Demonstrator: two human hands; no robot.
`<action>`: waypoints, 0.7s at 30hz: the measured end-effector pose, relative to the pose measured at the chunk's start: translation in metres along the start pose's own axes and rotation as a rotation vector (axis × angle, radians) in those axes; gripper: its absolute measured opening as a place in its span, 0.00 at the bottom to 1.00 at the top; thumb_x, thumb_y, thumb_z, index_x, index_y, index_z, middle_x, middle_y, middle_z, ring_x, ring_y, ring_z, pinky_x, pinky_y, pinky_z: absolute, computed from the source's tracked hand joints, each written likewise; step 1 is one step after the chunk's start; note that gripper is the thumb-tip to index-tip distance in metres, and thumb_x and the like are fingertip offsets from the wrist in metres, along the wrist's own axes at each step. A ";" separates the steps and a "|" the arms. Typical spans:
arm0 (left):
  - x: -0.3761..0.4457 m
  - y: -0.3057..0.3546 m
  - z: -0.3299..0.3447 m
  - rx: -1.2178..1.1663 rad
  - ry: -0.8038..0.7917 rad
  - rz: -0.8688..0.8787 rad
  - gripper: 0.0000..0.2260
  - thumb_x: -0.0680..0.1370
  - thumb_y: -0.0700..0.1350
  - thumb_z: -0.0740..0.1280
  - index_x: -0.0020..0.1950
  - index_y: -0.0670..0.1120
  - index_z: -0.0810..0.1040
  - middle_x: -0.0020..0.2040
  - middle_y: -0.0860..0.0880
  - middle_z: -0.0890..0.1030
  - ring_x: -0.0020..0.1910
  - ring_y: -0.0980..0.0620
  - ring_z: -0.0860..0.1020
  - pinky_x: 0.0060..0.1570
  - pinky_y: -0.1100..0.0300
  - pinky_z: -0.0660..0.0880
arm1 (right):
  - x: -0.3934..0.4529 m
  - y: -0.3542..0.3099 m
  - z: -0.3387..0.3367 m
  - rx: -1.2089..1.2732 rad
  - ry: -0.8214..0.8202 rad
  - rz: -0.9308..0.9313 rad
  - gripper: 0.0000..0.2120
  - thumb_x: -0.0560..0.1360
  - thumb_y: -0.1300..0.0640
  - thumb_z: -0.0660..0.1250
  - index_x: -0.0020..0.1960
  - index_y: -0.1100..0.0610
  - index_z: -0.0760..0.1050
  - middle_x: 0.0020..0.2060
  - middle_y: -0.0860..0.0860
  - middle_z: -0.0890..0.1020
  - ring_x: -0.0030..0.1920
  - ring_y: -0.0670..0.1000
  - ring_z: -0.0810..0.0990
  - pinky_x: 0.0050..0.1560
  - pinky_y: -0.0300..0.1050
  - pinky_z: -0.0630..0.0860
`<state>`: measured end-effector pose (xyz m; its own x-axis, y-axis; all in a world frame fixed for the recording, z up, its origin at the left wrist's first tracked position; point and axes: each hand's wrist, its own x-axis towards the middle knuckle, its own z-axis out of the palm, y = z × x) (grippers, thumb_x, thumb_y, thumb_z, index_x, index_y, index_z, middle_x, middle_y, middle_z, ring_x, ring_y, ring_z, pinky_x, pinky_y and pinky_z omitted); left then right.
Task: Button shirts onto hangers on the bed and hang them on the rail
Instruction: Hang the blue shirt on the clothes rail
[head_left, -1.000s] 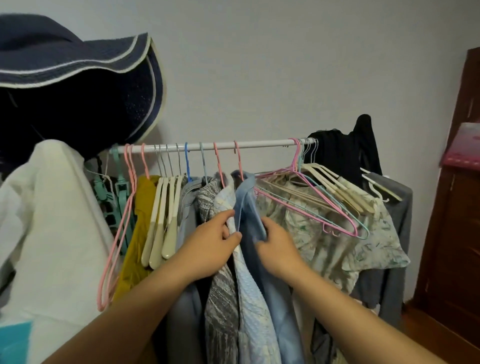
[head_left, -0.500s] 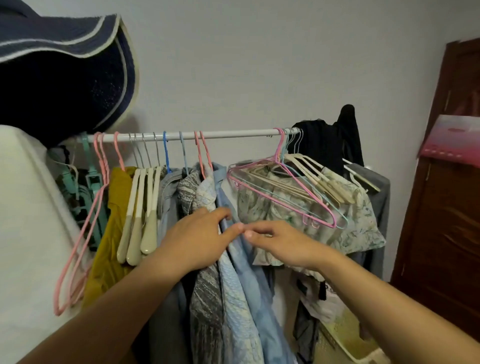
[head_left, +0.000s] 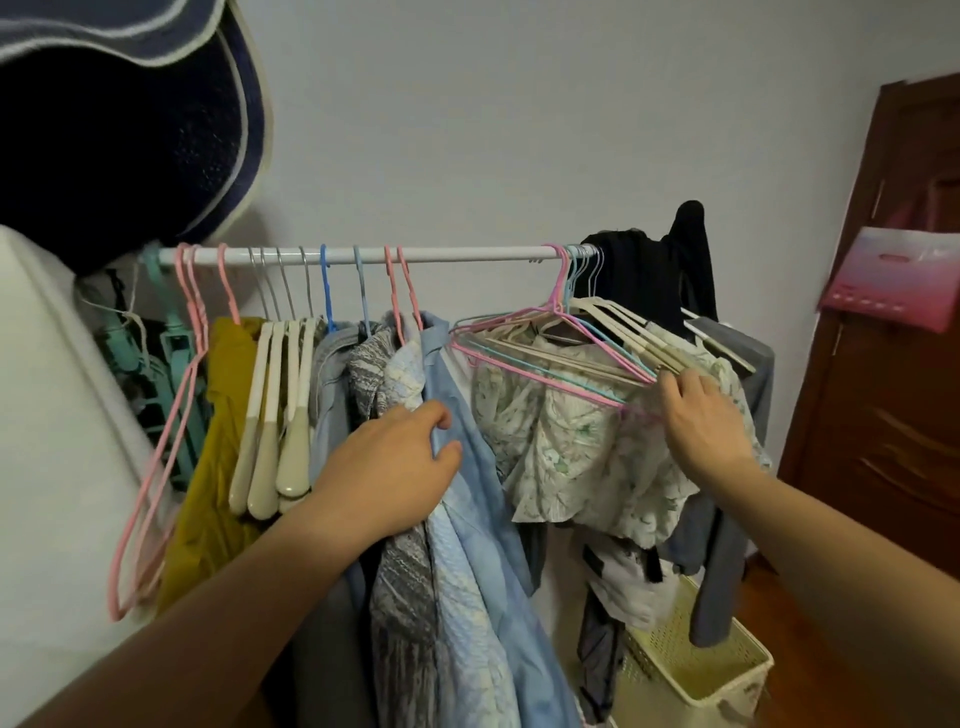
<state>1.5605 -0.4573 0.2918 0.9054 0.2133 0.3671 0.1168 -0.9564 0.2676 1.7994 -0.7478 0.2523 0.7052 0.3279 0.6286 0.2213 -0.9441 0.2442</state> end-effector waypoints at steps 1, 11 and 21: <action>0.000 -0.001 0.000 0.001 0.002 0.002 0.13 0.83 0.61 0.56 0.65 0.59 0.69 0.56 0.50 0.74 0.49 0.49 0.75 0.52 0.51 0.75 | 0.002 0.002 -0.001 -0.011 -0.001 0.006 0.20 0.69 0.66 0.70 0.59 0.59 0.69 0.50 0.58 0.74 0.48 0.59 0.73 0.44 0.52 0.75; -0.004 -0.001 -0.003 0.002 -0.007 0.002 0.14 0.83 0.61 0.56 0.67 0.59 0.68 0.57 0.49 0.74 0.51 0.48 0.76 0.53 0.50 0.75 | 0.000 -0.009 -0.018 0.206 0.056 0.027 0.09 0.73 0.56 0.71 0.49 0.61 0.75 0.44 0.57 0.77 0.45 0.59 0.74 0.44 0.52 0.72; -0.010 0.006 0.000 0.009 0.012 -0.036 0.23 0.83 0.63 0.53 0.77 0.62 0.63 0.65 0.47 0.67 0.61 0.45 0.73 0.56 0.50 0.75 | 0.019 -0.067 -0.083 1.199 -0.183 0.298 0.14 0.83 0.52 0.62 0.45 0.55 0.82 0.32 0.49 0.79 0.34 0.47 0.75 0.41 0.45 0.70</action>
<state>1.5521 -0.4649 0.2892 0.8955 0.2497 0.3684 0.1529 -0.9500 0.2723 1.7419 -0.6754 0.3094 0.8955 0.1774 0.4082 0.4428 -0.4474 -0.7771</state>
